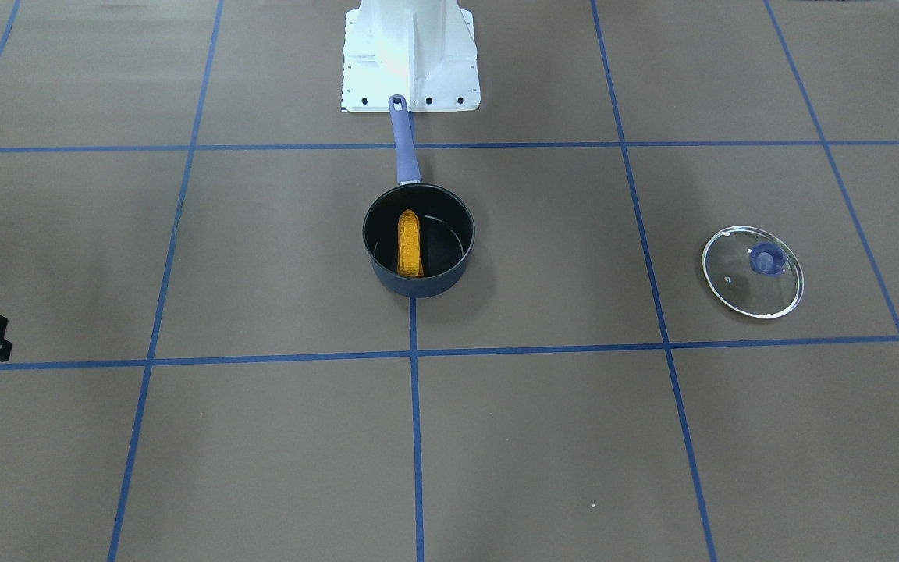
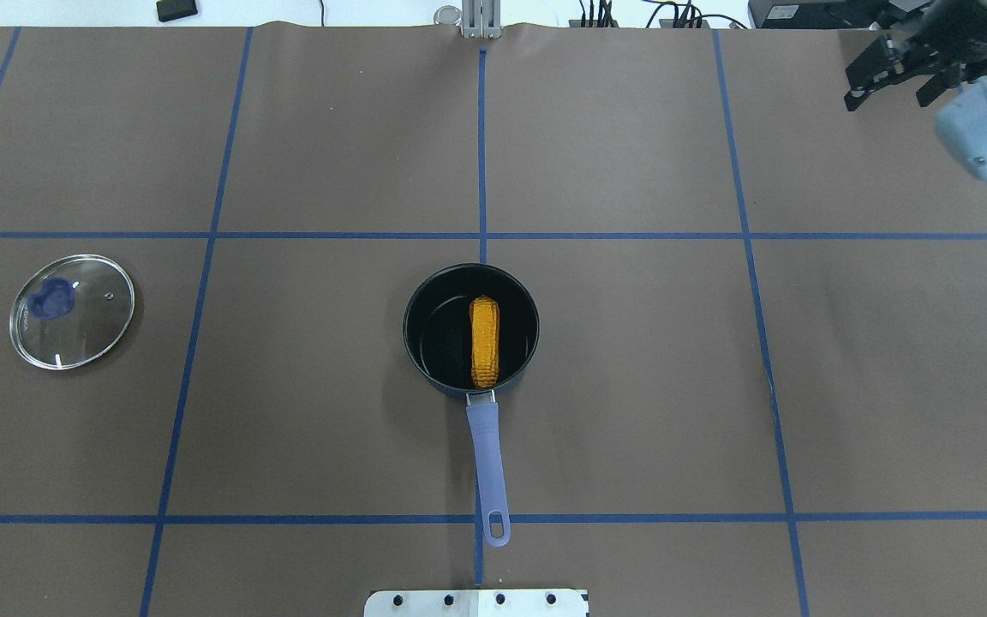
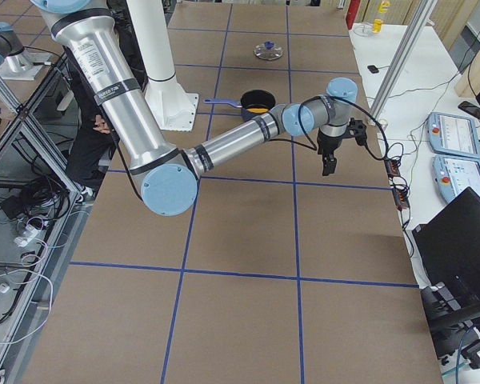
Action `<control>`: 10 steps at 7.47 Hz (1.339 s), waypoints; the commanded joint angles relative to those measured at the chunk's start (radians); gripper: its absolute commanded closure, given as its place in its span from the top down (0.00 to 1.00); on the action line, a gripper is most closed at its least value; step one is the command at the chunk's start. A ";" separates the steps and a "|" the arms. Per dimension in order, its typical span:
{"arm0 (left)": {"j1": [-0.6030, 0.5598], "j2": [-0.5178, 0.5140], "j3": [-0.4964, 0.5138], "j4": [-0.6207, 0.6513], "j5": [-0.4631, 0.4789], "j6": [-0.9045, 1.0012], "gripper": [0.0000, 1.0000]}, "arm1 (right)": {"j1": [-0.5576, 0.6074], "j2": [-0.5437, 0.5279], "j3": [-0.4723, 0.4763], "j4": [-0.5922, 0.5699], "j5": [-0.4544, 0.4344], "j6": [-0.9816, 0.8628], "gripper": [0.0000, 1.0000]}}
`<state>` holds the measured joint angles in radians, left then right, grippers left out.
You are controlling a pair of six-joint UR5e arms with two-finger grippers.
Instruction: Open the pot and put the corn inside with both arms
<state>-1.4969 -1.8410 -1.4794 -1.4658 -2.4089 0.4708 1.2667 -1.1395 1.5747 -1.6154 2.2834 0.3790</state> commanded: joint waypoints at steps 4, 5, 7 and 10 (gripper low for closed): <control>-0.166 0.056 0.075 -0.039 0.042 0.229 0.98 | 0.160 -0.179 0.054 0.005 0.019 -0.195 1.00; -0.166 0.110 0.029 -0.066 0.042 0.197 0.98 | 0.161 -0.236 0.127 0.003 0.022 -0.193 1.00; -0.193 0.141 -0.005 -0.070 0.042 0.183 0.98 | 0.169 -0.279 0.140 0.003 0.025 -0.196 1.00; -0.197 0.141 -0.002 -0.065 0.042 0.114 0.98 | 0.180 -0.286 0.113 0.000 0.025 -0.180 1.00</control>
<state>-1.6914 -1.6998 -1.4822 -1.5333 -2.3680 0.6064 1.4423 -1.4207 1.7017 -1.6135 2.3086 0.1913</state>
